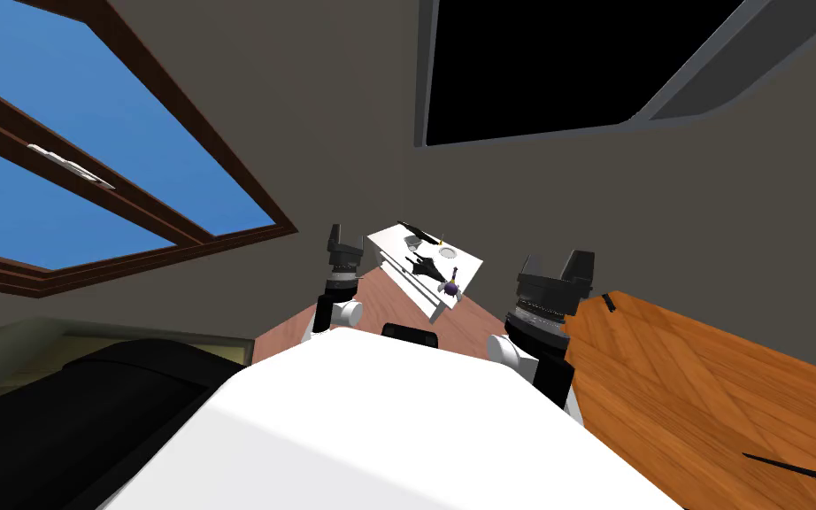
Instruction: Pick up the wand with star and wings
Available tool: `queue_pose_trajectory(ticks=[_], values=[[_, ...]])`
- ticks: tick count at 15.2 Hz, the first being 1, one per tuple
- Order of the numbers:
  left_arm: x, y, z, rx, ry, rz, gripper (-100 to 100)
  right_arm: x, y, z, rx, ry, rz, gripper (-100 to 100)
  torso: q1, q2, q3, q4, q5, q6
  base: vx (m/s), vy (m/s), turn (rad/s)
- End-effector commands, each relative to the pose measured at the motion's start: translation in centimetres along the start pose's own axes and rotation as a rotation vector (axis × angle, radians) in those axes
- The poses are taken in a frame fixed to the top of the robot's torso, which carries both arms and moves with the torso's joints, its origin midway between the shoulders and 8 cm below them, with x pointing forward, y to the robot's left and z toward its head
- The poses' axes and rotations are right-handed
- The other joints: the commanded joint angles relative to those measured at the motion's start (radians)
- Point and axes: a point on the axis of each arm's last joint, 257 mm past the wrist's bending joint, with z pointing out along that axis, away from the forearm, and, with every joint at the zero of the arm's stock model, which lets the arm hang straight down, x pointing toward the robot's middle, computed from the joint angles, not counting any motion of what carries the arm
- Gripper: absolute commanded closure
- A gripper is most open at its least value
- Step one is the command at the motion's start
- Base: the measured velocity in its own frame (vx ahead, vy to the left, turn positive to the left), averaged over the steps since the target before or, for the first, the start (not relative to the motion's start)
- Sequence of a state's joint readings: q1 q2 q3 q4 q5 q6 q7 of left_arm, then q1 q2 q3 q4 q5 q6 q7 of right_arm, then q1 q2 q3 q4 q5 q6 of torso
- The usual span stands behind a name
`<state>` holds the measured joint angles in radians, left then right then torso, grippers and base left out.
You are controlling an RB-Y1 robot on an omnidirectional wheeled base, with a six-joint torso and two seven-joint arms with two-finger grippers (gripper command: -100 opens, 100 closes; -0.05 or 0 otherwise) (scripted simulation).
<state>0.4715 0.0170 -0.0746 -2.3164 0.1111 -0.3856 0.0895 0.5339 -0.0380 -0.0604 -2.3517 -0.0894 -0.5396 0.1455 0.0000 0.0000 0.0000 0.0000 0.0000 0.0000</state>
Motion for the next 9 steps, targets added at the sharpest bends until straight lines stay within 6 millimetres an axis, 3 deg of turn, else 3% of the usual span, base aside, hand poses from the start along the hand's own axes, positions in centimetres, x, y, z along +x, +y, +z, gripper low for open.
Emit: queue_pose_trajectory(ticks=[1,5,6,7,8,9], values=[[0.0,0.0,0.0,0.000,0.000,0.000,0,0.4,-1.2,0.0,0.026,0.017,0.042,-100,0.000,0.000,0.000,0.000,0.000,0.000,0.001,-0.030,0.065],[0.0,0.0,0.0,0.000,0.000,0.000,0,0.9,-4.3,-0.1,0.097,0.024,0.148,-100,-0.009,-0.001,0.000,0.000,-0.002,0.000,0.001,-0.112,0.119],[0.0,0.0,0.0,0.000,0.000,0.000,0,0.9,-4.3,-0.1,0.097,0.024,0.148,-100,-0.009,-0.001,0.000,0.000,-0.002,0.000,0.010,-0.093,0.068],[0.0,0.0,0.0,0.000,0.000,0.000,0,1.1,-5.7,-0.2,0.131,0.022,0.196,-100,-0.008,-0.001,-0.001,0.000,-0.002,0.000,0.010,-0.110,0.106],[0.0,0.0,0.0,0.000,0.000,0.000,0,1.1,-5.7,-0.2,0.131,0.022,0.196,-100,-0.009,-0.001,-0.001,0.000,-0.002,0.000,0.012,-0.106,0.103],[0.0,0.0,0.0,0.000,0.000,0.000,0,1.4,-7.3,-0.4,0.169,0.019,0.246,-100,-0.009,-0.001,-0.001,0.000,-0.002,0.000,0.014,-0.104,0.131]])
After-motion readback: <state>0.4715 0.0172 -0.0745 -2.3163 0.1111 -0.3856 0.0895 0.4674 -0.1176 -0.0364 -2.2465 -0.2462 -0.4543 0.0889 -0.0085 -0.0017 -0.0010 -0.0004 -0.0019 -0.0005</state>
